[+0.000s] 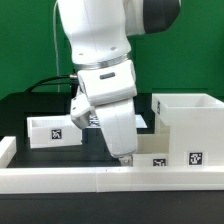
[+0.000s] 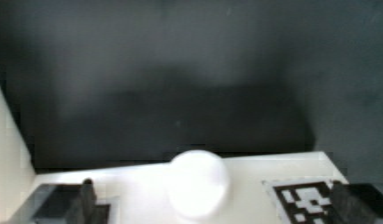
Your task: Assemble drawer
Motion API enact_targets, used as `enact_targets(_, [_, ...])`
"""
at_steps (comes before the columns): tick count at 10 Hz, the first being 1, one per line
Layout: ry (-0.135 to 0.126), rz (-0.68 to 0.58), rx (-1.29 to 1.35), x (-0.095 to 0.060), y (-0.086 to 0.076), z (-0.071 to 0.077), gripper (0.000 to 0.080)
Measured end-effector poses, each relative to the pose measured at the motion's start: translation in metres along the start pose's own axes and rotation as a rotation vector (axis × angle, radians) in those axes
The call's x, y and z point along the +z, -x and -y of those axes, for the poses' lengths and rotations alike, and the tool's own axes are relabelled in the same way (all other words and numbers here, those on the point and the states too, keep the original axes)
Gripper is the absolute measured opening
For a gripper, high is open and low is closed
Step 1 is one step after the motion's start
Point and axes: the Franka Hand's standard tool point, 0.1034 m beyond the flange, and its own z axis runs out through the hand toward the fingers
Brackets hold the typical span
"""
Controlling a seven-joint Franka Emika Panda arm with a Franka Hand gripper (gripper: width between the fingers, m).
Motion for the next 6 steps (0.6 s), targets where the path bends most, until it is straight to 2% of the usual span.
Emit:
enact_targets(2, [0.008,-0.003,0.002,0.0009,-0.0155,-0.0020,0.0649])
enact_targets(3, [0.021,-0.002,0.028,0.0006,-0.0142,-0.0024,0.0649])
enact_targets(6, [0.014,-0.002,0.031,0.0039,-0.0145,-0.0011,0.0649])
